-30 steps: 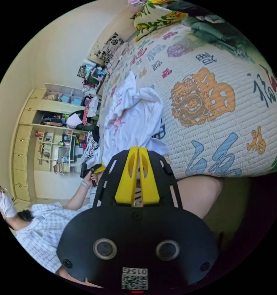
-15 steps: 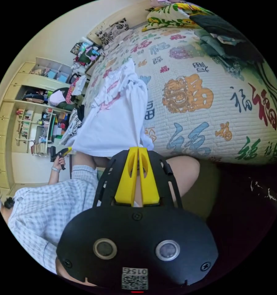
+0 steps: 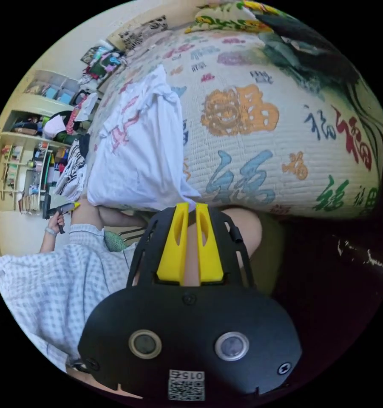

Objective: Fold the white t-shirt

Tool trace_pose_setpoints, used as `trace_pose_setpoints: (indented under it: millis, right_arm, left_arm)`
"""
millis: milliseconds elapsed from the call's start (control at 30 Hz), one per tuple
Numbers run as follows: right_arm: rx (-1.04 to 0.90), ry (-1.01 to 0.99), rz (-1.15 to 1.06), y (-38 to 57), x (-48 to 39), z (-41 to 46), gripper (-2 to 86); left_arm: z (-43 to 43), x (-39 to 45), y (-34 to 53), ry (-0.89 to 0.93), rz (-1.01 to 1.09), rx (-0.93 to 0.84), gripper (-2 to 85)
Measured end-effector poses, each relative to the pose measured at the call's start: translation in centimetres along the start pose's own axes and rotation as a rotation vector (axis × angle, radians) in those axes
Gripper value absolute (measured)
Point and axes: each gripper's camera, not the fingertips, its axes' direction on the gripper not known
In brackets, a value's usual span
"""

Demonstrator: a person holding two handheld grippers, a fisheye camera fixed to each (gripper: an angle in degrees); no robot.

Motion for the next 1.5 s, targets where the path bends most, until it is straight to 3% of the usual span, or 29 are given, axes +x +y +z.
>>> trace_pose_setpoints:
  millis: [133, 300, 500, 667, 800, 867, 967, 1167, 1333, 1500]
  right_arm:
    - [0.161, 0.057, -0.205, -2.3, -4.0, -2.0, 2.5]
    - [0.288, 0.129, -0.499, -10.4, -11.9, -0.1, 5.2]
    - [0.148, 0.308, -0.721, -18.8, -18.2, 7.0, 6.5]
    - [0.109, 0.354, -0.743, -22.8, -18.9, 9.8, 6.4]
    - [0.043, 0.411, -0.759, -24.5, -18.9, 11.9, 2.3]
    - [0.090, 0.380, -0.709, -24.8, -18.4, 11.2, 0.3]
    - [0.163, 0.176, -0.557, -25.8, -15.9, 8.3, -0.5]
    - [0.396, -0.196, -0.158, -27.7, -7.1, 1.7, -0.8]
    - [0.492, -0.218, 0.047, -28.5, -2.4, 0.4, -0.7]
    - [0.460, -0.269, 0.230, -29.5, 0.6, 1.8, -0.4]
  left_arm:
    - [1.5, 8.1, -5.2, 0.222, 0.160, 0.093, 4.7]
    - [7.5, 20.7, -14.6, 0.341, 0.319, 0.136, 7.5]
    - [19.6, 29.7, -25.6, 0.374, 0.225, 0.082, 9.0]
    - [27.1, 32.0, -29.4, 0.279, 0.172, -0.002, 9.2]
    - [30.2, 32.6, -30.9, 0.320, 0.166, -0.020, 2.9]
    - [30.1, 33.2, -31.5, 0.384, 0.186, -0.008, 0.5]
    - [28.3, 35.8, -33.3, 0.484, 0.239, 0.085, -0.5]
    - [27.6, 50.1, -41.0, 0.571, 0.495, 0.203, -0.8]
    - [35.8, 64.5, -45.5, 0.560, 0.669, 0.161, -0.4]
    - [44.2, 69.0, -45.7, 0.571, 0.680, 0.094, 3.6]
